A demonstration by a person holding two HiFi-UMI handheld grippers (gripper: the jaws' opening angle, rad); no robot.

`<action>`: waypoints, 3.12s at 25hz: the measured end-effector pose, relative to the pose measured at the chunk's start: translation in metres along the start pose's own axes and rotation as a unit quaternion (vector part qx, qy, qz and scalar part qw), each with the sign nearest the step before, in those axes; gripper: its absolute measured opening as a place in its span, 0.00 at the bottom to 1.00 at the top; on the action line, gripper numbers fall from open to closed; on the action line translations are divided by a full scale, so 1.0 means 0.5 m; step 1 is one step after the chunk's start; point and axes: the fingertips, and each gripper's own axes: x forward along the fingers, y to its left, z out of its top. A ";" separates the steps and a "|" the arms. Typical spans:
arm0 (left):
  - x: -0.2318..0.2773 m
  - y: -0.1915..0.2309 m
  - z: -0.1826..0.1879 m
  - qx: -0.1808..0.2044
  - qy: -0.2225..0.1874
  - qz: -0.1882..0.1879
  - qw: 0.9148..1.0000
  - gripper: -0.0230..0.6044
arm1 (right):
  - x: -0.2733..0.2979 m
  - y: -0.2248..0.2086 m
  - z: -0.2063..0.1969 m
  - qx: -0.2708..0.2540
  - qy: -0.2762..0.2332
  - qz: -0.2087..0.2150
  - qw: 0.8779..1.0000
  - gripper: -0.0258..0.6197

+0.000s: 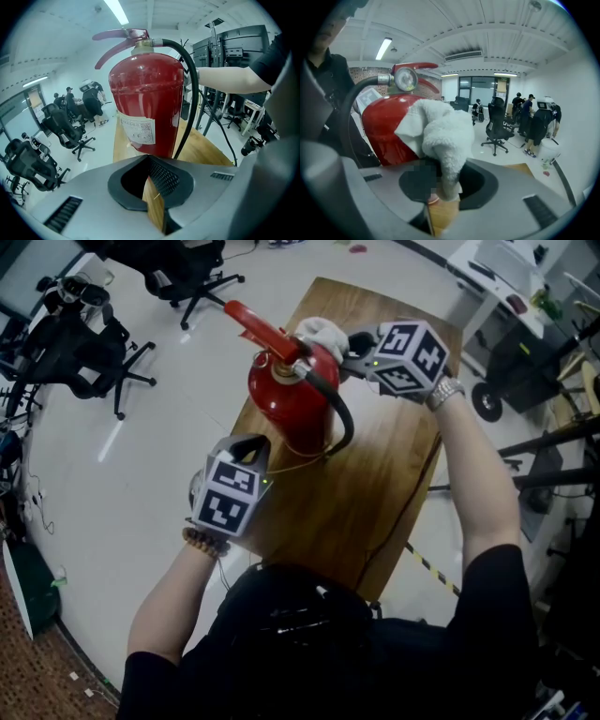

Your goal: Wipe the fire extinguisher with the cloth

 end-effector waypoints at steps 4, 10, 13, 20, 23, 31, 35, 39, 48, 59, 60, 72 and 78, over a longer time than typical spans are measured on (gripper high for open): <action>0.007 0.003 -0.004 -0.005 0.003 0.003 1.000 0.03 | 0.023 0.001 -0.029 -0.002 0.014 0.012 1.000 0.21; 0.021 -0.001 -0.016 -0.011 0.012 0.002 1.000 0.03 | 0.062 0.003 -0.082 -0.002 0.037 0.025 0.999 0.21; 0.029 -0.002 -0.025 -0.017 0.017 0.001 1.000 0.03 | 0.086 0.005 -0.111 0.005 0.044 0.032 0.999 0.21; 0.042 -0.004 -0.041 -0.024 0.026 0.000 0.999 0.03 | 0.135 0.002 -0.176 0.026 0.059 0.039 0.997 0.21; 0.044 -0.002 -0.047 -0.027 0.029 0.001 0.999 0.03 | 0.154 0.002 -0.203 0.032 0.067 0.037 0.997 0.21; 0.053 -0.003 -0.063 -0.033 0.039 0.002 0.999 0.03 | 0.203 0.001 -0.282 0.049 0.092 0.024 0.994 0.21; 0.056 -0.003 -0.069 -0.036 0.042 0.004 0.998 0.03 | 0.224 0.003 -0.317 0.065 0.100 0.021 0.993 0.21; 0.056 -0.002 -0.074 -0.039 0.044 0.005 0.998 0.03 | 0.239 0.005 -0.354 0.085 0.112 0.020 0.990 0.21; 0.055 0.000 -0.088 -0.043 0.049 0.009 0.998 0.03 | 0.265 0.010 -0.410 0.115 0.134 -0.001 0.984 0.21; 0.034 -0.004 -0.084 -0.042 0.038 0.011 0.998 0.03 | 0.224 -0.023 -0.417 0.127 0.143 -0.093 0.977 0.21; 0.029 -0.003 -0.086 -0.042 0.037 0.011 0.998 0.03 | 0.216 -0.026 -0.407 0.126 0.140 -0.102 0.977 0.21; -0.035 0.022 -0.092 -0.029 -0.002 0.005 1.000 0.03 | 0.049 -0.005 -0.259 0.140 0.081 -0.218 0.962 0.21; -0.074 0.039 -0.103 -0.017 -0.033 -0.015 0.999 0.03 | -0.047 0.040 -0.193 0.162 0.066 -0.295 0.939 0.21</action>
